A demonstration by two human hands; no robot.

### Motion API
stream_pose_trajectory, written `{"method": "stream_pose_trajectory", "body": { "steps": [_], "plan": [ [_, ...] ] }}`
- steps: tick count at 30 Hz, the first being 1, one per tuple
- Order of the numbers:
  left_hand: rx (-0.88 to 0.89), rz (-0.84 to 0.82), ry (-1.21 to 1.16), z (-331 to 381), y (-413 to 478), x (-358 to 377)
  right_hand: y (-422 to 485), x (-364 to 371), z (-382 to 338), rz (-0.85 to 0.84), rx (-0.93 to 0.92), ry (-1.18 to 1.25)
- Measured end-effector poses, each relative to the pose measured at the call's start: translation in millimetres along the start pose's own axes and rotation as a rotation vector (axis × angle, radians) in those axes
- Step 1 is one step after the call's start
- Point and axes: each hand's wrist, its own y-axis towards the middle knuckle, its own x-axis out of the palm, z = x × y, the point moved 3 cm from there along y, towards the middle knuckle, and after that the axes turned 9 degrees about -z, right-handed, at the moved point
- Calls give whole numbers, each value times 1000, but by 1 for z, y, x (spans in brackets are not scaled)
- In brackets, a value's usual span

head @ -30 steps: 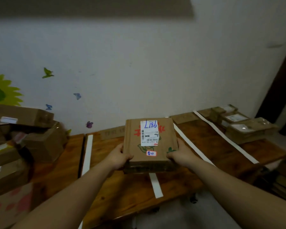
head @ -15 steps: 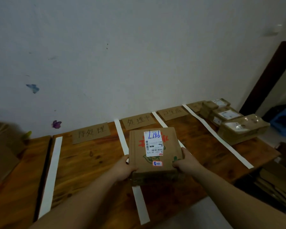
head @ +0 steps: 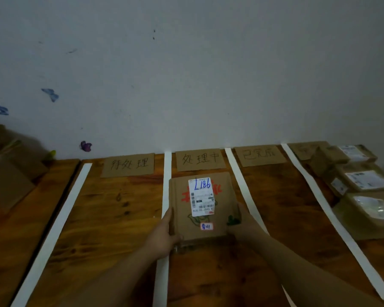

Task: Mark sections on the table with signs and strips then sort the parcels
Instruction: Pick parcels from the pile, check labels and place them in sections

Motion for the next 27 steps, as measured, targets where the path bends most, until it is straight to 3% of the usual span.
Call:
{"method": "stream_pose_trajectory", "body": {
  "steps": [4,9,14,18,22,27],
  "plan": [
    [-39,112,13,5,12,9,28,-15,15,-73,-56,-35],
    [-64,117,83,11,33,2,62,-21,21,-114,-49,-41],
    [-172,113,135,12,37,-16,76,-18,13,-12,54,-159],
    [-270,225,180,7,4,-57,66,-7,-38,55,-23,-298],
    [-274,301,226,-20,-61,-117,47,39,-119,-78,-190,-425],
    [-404,443,220,-86,-184,-188,10,151,-206,-234,-338,-413]
  ]
}}
